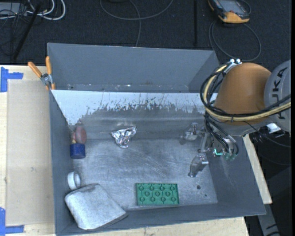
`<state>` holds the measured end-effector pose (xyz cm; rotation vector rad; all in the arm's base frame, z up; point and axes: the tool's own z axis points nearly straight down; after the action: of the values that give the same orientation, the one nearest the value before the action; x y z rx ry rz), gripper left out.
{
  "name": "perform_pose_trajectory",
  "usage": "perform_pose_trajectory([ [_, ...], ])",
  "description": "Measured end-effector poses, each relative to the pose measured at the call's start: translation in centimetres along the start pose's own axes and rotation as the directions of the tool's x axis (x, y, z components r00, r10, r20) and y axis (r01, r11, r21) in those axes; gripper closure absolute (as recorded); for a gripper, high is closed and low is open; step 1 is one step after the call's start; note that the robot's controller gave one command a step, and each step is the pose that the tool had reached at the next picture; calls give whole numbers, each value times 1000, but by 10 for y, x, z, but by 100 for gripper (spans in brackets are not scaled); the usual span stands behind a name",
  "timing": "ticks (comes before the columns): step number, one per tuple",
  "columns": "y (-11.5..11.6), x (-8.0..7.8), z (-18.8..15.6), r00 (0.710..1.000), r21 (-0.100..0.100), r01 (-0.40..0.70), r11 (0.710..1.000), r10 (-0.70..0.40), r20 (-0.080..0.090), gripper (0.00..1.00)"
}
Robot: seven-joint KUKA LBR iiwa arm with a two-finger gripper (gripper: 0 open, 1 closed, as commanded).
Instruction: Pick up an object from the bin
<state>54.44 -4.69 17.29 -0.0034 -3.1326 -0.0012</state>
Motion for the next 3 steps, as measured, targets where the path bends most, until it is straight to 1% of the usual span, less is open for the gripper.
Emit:
perform_pose_trajectory([
  [1,69,54,101,988,3,153,988,-153,19,0],
  [2,68,56,100,988,2,153,988,-153,5,100],
  [3,71,71,2,991,2,132,991,-132,14,100],
])
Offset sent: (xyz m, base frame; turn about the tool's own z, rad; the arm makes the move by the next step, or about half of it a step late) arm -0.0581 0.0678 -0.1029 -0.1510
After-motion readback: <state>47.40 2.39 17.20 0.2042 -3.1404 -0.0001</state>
